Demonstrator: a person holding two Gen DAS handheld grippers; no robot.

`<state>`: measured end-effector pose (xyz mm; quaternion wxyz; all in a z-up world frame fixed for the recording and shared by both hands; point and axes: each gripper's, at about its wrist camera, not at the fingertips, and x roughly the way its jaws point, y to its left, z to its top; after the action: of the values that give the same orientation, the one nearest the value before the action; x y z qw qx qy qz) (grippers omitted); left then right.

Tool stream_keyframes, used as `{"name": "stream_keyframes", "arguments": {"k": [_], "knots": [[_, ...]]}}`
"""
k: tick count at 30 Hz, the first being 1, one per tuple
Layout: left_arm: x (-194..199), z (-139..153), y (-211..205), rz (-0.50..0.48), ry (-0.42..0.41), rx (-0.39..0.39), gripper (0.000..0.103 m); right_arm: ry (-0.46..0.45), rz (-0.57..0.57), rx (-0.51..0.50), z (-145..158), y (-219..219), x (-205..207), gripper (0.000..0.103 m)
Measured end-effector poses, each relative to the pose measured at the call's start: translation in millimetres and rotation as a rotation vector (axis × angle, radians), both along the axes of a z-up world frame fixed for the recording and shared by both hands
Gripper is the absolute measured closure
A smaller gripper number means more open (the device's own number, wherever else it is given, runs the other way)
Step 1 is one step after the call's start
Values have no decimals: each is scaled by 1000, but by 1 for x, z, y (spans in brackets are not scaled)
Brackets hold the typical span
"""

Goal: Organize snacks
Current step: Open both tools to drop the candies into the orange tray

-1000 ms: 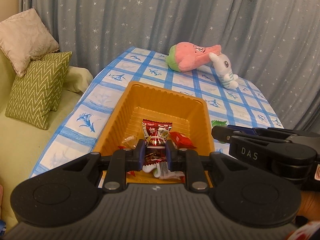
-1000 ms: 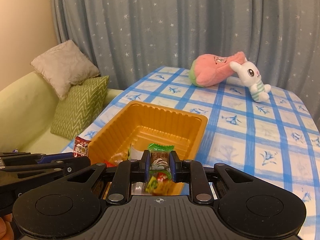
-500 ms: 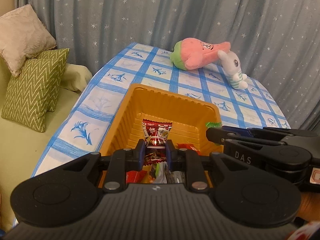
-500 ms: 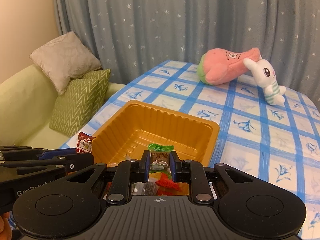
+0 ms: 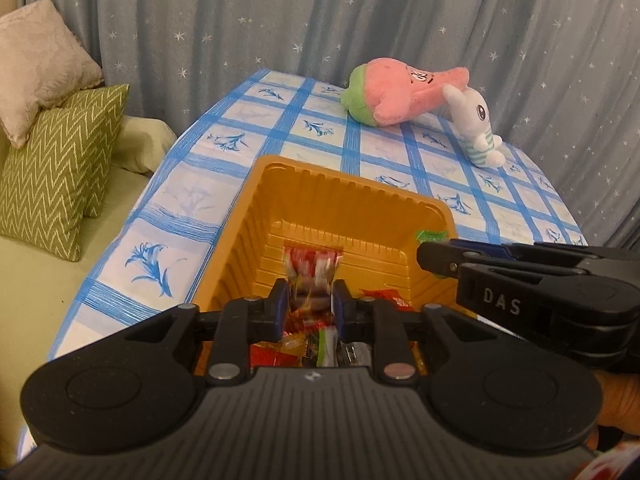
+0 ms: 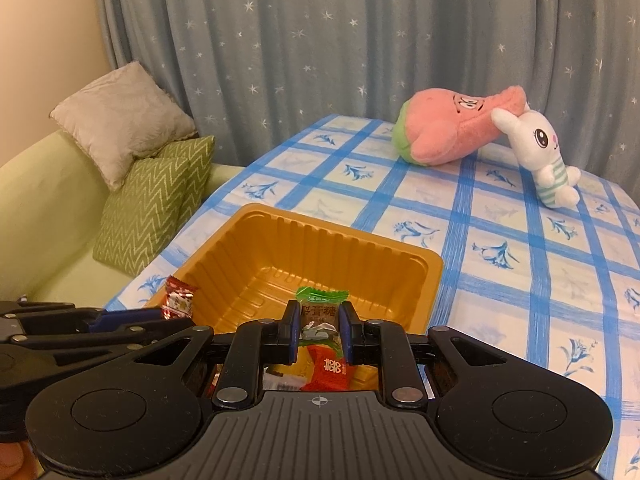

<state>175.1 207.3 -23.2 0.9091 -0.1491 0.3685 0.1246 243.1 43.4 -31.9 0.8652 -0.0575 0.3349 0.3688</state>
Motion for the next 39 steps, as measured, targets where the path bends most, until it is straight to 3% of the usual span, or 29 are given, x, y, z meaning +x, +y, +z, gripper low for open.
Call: {"name": "stream_keyframes", "arguments": {"k": [2, 28, 31, 35, 37, 38, 39], "knots": [[0, -1, 3, 4, 4, 6, 59, 3, 1, -1, -1, 0, 1, 83], [-30, 6, 15, 18, 10, 21, 58, 3, 18, 18, 11, 8, -13, 82], [-31, 5, 17, 25, 8, 24, 55, 12, 22, 33, 11, 10, -12, 82], [-33, 3, 15, 28, 25, 88, 42, 16, 49, 54, 10, 10, -10, 82], [-34, 1, 16, 34, 25, 91, 34, 22, 20, 57, 10, 6, -7, 72], [-35, 2, 17, 38, 23, 89, 31, 27, 6, 66, 9, 3, -5, 56], [-36, 3, 17, 42, 20, 89, 28, 30, -8, 76, 9, -2, -4, 50]]}}
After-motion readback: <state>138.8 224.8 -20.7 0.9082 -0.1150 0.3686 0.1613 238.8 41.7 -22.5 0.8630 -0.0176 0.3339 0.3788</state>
